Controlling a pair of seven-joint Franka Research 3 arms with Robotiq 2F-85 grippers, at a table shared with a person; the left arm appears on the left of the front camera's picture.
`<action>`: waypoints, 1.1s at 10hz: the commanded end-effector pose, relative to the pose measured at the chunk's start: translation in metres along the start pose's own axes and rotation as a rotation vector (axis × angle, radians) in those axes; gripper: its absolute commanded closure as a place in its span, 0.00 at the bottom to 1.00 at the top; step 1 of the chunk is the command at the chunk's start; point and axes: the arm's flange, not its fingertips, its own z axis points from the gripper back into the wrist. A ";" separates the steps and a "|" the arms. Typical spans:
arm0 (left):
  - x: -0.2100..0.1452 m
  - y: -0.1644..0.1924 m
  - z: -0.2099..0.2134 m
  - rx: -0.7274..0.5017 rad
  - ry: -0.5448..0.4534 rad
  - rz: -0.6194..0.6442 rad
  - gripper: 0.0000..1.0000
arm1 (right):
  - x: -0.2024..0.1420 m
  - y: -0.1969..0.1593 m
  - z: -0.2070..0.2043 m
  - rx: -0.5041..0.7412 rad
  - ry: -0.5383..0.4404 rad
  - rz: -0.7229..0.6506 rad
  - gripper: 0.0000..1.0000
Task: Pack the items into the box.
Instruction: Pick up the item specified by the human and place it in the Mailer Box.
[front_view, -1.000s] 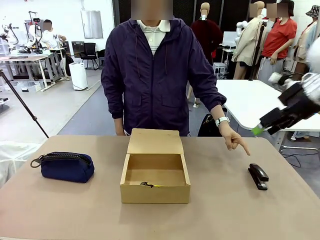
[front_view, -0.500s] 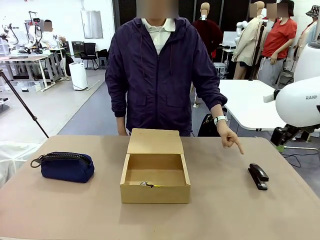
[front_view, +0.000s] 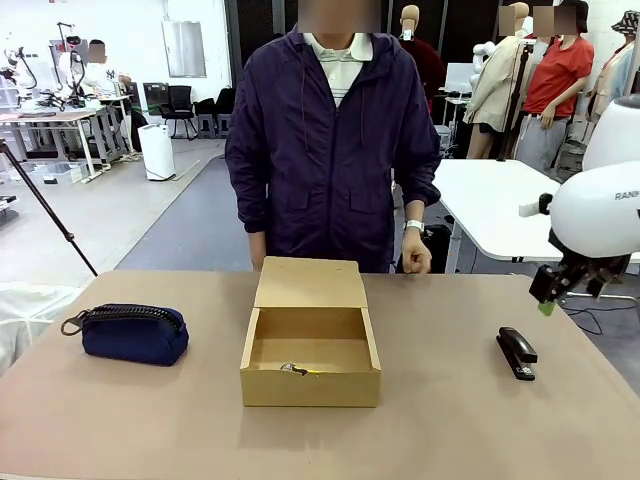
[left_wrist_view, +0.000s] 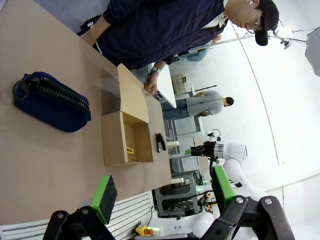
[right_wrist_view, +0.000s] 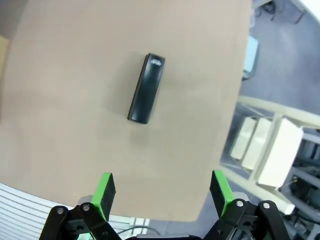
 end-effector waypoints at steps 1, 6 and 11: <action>0.000 -0.001 0.000 -0.022 -0.008 -0.008 0.00 | 0.012 -0.002 -0.034 0.110 -0.008 -0.122 0.00; 0.000 -0.001 0.000 -0.022 -0.008 -0.008 0.00 | 0.022 -0.001 -0.129 0.262 0.049 -0.248 0.00; 0.000 -0.001 0.000 -0.022 -0.008 -0.008 0.00 | 0.030 -0.012 -0.164 0.200 -0.050 -0.351 0.00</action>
